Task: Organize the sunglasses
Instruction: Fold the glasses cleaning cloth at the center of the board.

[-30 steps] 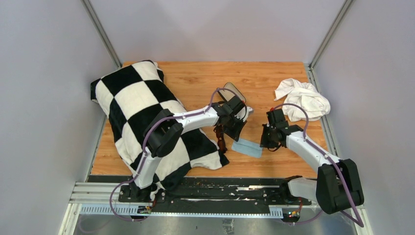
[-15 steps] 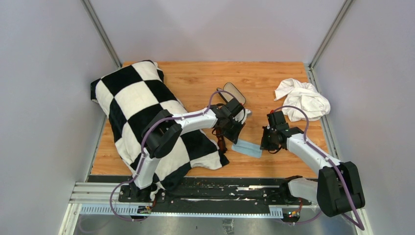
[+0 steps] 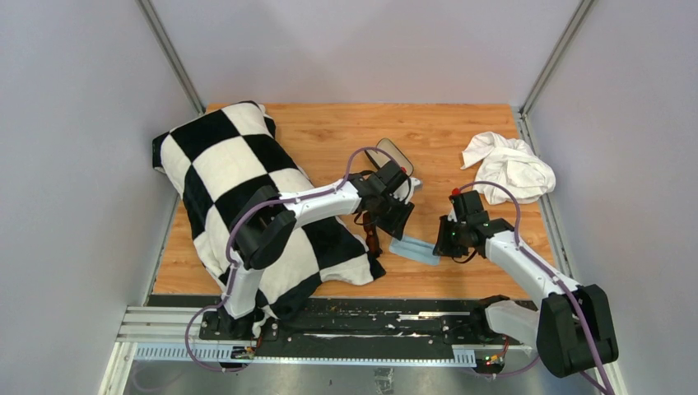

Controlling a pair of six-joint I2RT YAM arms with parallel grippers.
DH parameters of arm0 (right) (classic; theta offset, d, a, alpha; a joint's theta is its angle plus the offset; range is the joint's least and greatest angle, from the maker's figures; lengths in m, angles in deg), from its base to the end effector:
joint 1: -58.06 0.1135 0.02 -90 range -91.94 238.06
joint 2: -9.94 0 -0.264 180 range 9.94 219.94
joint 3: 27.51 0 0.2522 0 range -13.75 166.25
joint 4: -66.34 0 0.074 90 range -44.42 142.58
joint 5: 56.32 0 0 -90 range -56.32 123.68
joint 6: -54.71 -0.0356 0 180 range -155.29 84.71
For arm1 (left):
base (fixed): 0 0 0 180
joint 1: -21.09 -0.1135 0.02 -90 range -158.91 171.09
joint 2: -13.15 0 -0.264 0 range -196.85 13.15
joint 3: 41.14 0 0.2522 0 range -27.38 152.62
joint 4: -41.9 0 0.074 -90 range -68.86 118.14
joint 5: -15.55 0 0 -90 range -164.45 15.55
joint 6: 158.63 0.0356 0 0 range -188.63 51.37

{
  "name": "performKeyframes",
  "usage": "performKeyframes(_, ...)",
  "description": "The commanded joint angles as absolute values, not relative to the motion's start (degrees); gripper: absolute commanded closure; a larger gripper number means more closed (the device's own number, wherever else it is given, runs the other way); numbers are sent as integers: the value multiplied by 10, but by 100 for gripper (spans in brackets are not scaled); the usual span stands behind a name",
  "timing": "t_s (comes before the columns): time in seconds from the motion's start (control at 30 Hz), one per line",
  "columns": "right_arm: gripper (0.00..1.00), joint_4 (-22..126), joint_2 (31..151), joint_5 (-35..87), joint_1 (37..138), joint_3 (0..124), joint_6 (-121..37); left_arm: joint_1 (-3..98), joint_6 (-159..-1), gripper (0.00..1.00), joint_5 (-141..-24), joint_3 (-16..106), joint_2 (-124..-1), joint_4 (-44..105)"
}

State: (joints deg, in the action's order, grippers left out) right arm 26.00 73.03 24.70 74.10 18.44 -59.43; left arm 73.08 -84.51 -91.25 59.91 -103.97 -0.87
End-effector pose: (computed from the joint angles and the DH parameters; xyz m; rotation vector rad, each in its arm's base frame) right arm 0.1909 0.0607 0.1825 0.1254 2.6220 0.4565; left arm 0.2620 -0.3519 0.1862 0.9600 2.5797 -0.7650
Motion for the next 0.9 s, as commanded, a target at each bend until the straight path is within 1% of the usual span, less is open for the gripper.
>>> performKeyframes(0.0,80,231,716,221,750,187,-576,737,-855,59,-897,595,-1004,-14)
performKeyframes(0.17,80,229,704,255,748,207,-582,737,-900,60,-931,581,-992,31)
performKeyframes(0.3,79,243,720,277,747,221,-600,737,-926,60,-952,580,-1003,55)
performKeyframes(0.53,79,265,755,263,747,229,-614,737,-933,61,-964,574,-1014,57)
performKeyframes(0.73,82,273,740,231,747,199,-618,737,-937,61,-966,567,-1021,63)
performKeyframes(0.87,88,298,754,209,748,192,-637,737,-949,62,-1000,585,-1048,70)
